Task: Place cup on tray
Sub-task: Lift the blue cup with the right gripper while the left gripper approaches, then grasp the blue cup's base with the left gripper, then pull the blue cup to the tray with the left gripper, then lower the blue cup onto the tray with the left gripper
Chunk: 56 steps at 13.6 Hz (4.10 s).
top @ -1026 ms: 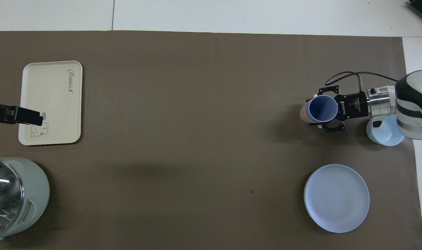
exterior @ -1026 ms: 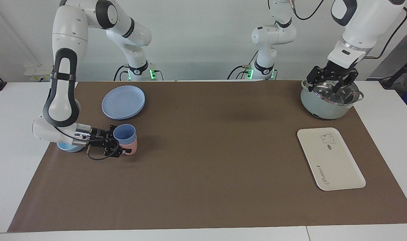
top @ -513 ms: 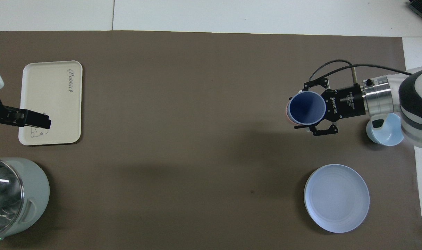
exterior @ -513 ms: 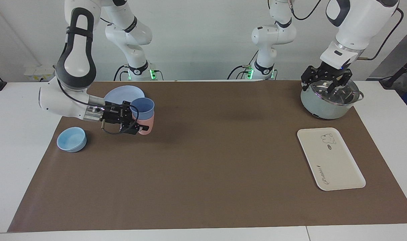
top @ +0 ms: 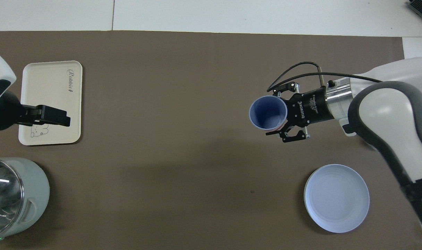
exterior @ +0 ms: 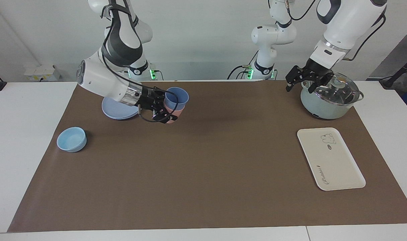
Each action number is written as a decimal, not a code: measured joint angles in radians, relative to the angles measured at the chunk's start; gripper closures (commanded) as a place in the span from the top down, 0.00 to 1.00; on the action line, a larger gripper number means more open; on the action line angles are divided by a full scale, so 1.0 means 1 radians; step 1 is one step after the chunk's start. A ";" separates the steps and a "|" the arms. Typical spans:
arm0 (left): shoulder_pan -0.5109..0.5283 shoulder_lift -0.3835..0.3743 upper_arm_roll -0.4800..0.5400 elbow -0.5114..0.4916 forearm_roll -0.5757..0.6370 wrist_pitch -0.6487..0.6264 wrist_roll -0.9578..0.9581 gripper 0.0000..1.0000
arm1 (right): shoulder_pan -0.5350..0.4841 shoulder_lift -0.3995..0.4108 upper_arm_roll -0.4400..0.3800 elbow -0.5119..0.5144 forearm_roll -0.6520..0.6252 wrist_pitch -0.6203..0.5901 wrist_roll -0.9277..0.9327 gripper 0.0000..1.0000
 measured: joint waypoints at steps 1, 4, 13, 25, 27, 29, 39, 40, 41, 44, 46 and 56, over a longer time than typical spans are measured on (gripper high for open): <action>-0.051 0.000 -0.003 -0.005 -0.004 0.045 -0.084 1.00 | 0.038 -0.002 0.000 0.002 -0.006 0.028 0.037 0.00; -0.222 0.000 -0.011 -0.045 -0.009 0.212 -0.320 0.99 | 0.122 -0.002 0.001 0.002 -0.070 0.095 0.110 0.00; -0.457 0.005 -0.011 -0.155 -0.020 0.554 -0.619 0.82 | 0.137 -0.001 -0.003 0.019 -0.072 0.095 0.133 0.00; -0.482 0.045 -0.009 -0.166 -0.056 0.648 -0.659 0.00 | 0.136 0.003 -0.009 0.020 -0.083 0.095 0.139 0.00; -0.482 0.041 -0.002 -0.139 -0.058 0.597 -0.662 0.00 | 0.136 0.003 -0.009 0.025 -0.083 0.096 0.140 0.00; -0.473 0.026 0.015 -0.076 -0.060 0.492 -0.666 0.00 | 0.131 0.003 -0.010 0.026 -0.083 0.095 0.141 0.00; -0.043 -0.005 0.054 -0.036 -0.061 0.247 -0.266 0.00 | -0.135 0.063 -0.014 -0.003 -0.002 -0.019 -0.163 0.00; 0.031 -0.009 0.057 -0.074 -0.062 0.276 -0.167 0.00 | -0.169 0.086 -0.015 -0.005 0.017 -0.022 -0.204 0.00; 0.098 -0.008 0.059 -0.111 -0.062 0.322 -0.080 0.00 | -0.196 0.109 -0.015 -0.005 0.032 -0.023 -0.245 0.00; 0.251 0.033 0.060 -0.195 -0.062 0.478 0.132 0.00 | -0.268 0.174 -0.015 -0.005 0.088 -0.025 -0.376 0.00; 0.296 0.117 0.058 -0.206 -0.062 0.601 0.212 0.00 | -0.329 0.218 -0.015 0.007 0.107 -0.047 -0.428 0.00; 0.346 0.349 0.036 -0.223 -0.062 0.855 0.398 1.00 | -0.449 0.415 -0.015 0.130 0.109 -0.126 -0.571 0.00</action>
